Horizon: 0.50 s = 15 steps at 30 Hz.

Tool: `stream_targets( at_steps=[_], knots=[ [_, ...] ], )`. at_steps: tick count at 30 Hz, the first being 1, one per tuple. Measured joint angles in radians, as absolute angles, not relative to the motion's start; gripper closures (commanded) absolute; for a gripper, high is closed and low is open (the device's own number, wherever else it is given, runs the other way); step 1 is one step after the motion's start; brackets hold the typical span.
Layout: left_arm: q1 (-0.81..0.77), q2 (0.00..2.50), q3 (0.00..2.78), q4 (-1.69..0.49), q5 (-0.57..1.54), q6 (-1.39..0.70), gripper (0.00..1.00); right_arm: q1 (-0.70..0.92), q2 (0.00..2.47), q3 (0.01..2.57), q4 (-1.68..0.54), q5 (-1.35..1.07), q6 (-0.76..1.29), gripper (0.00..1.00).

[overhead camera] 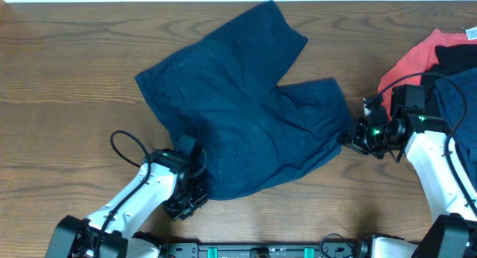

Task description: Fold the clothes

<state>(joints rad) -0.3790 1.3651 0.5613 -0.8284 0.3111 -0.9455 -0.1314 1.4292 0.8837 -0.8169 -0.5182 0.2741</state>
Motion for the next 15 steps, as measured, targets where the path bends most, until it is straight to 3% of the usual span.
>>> stream_targets(
  at_steps=[3,5,9,15],
  knots=[
    [-0.369,1.319,0.562,-0.830,0.316,-0.942,0.71,-0.131,1.429,0.884,-0.817,-0.520,0.274,0.99],
    [-0.368,1.269,0.562,-0.836,0.317,-0.943,0.59,-0.131,1.429,0.884,-0.816,-0.520,0.274,0.99],
    [-0.368,1.195,0.566,-0.838,0.313,-0.967,0.46,-0.131,1.429,0.884,-0.811,-0.521,0.274,0.99],
    [-0.368,1.206,0.564,-0.808,0.303,-1.057,0.44,-0.131,1.429,0.884,-0.807,-0.521,0.274,0.99]
  ],
)
